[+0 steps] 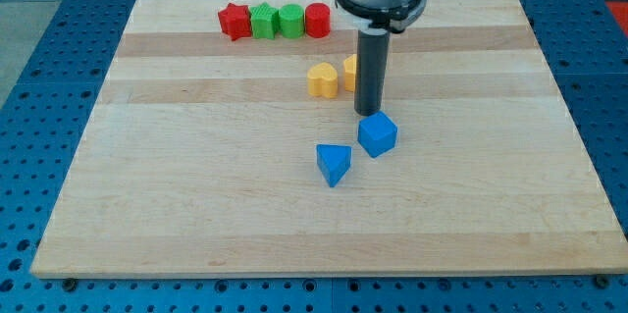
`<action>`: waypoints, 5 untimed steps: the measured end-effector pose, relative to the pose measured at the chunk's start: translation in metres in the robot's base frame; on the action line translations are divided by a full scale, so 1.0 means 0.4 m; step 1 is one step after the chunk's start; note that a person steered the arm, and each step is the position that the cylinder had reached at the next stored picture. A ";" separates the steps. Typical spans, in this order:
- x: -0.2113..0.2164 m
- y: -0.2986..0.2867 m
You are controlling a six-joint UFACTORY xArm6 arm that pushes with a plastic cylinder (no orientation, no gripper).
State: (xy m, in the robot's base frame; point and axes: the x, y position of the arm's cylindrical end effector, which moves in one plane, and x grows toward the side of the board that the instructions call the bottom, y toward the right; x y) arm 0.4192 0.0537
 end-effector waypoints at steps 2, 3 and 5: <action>0.018 0.098; 0.077 0.119; 0.164 0.111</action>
State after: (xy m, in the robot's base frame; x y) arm 0.4846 0.0983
